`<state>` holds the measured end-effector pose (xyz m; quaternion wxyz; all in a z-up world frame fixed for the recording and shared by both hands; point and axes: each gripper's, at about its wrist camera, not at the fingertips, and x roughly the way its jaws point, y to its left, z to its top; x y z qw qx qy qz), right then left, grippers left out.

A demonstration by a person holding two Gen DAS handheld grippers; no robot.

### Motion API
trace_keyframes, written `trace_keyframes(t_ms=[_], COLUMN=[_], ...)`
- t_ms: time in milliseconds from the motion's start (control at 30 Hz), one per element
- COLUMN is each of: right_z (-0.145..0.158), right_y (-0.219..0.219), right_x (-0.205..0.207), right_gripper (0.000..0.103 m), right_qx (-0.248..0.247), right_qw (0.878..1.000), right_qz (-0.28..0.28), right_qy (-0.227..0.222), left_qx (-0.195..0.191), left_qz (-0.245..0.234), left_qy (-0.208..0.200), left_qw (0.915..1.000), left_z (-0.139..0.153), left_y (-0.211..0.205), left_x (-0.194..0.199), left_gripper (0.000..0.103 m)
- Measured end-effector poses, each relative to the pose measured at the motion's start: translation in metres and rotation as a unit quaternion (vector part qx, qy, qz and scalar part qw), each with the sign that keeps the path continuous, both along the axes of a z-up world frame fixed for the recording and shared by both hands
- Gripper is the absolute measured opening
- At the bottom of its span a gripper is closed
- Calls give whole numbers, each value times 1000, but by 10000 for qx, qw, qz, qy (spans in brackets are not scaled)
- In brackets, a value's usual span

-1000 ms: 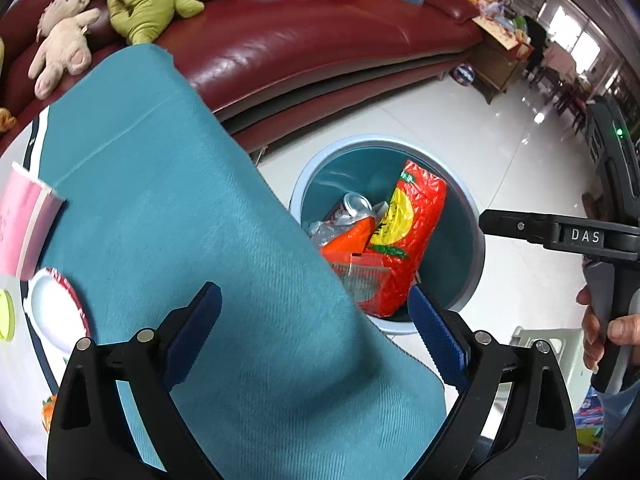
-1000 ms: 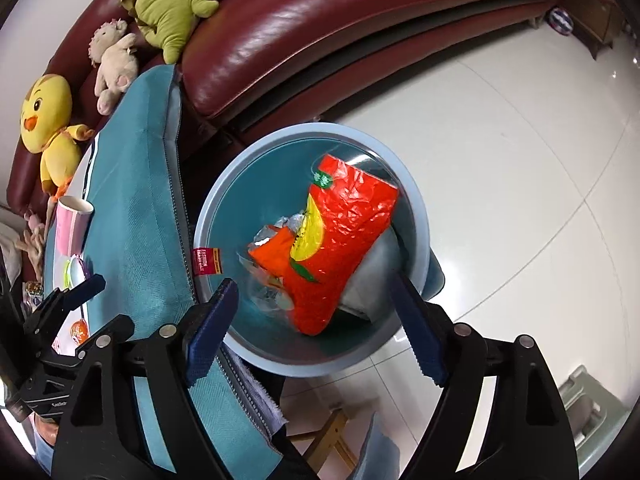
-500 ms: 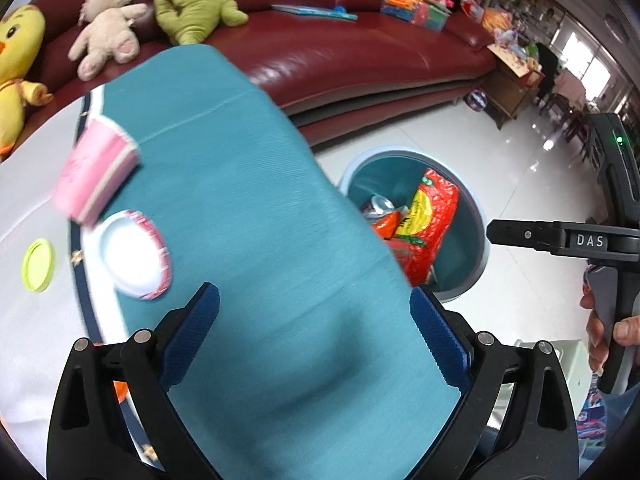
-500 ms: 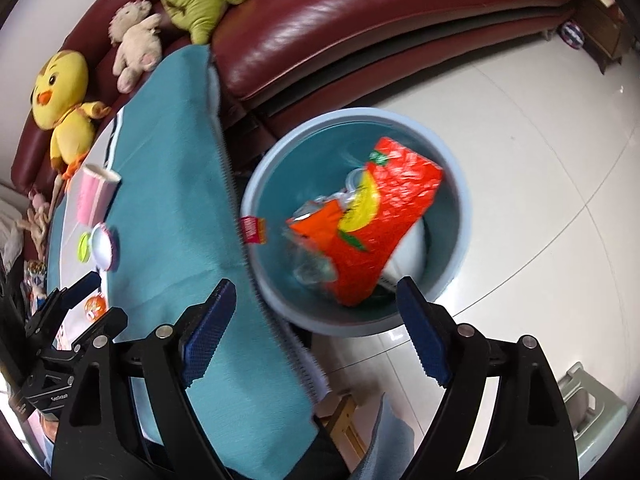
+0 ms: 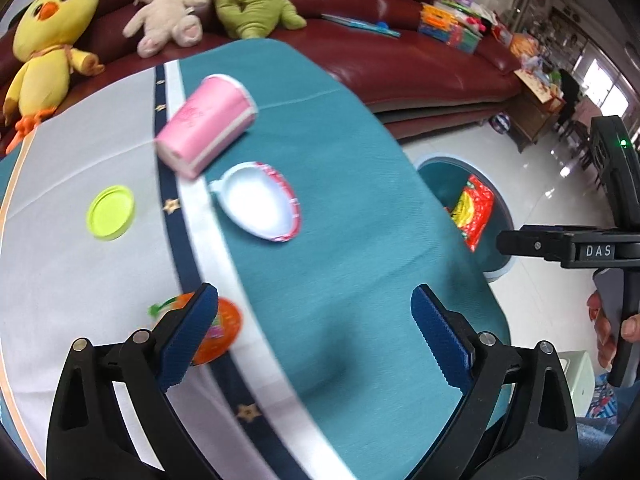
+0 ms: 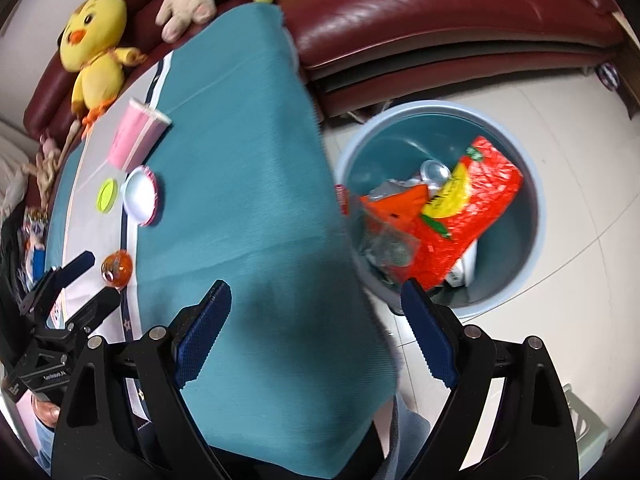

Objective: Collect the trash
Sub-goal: 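Move both tools back over the remaining trash on the table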

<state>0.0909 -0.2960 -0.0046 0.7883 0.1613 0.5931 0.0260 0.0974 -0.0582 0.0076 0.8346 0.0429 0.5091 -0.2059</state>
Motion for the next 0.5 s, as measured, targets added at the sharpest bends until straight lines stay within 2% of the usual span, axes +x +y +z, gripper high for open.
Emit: trace_keyframes(t_ms=[267, 367, 500], right_z=[2, 2, -1], right_y=[45, 59, 80], right_x=[9, 12, 17], right_gripper=[83, 83, 83], right_qx=[-70, -67, -68], right_qw=[9996, 9994, 9985], right_qz=[253, 317, 510], right_qy=[108, 145, 204], left_qx=[113, 362, 408], left_qz=[59, -64, -251], left_qy=[-120, -234, -166], left_qw=[9998, 9991, 9987], left_z=[-3, -9, -20], left_y=[37, 56, 80], left_x=[-1, -3, -3], left_gripper=[97, 97, 97])
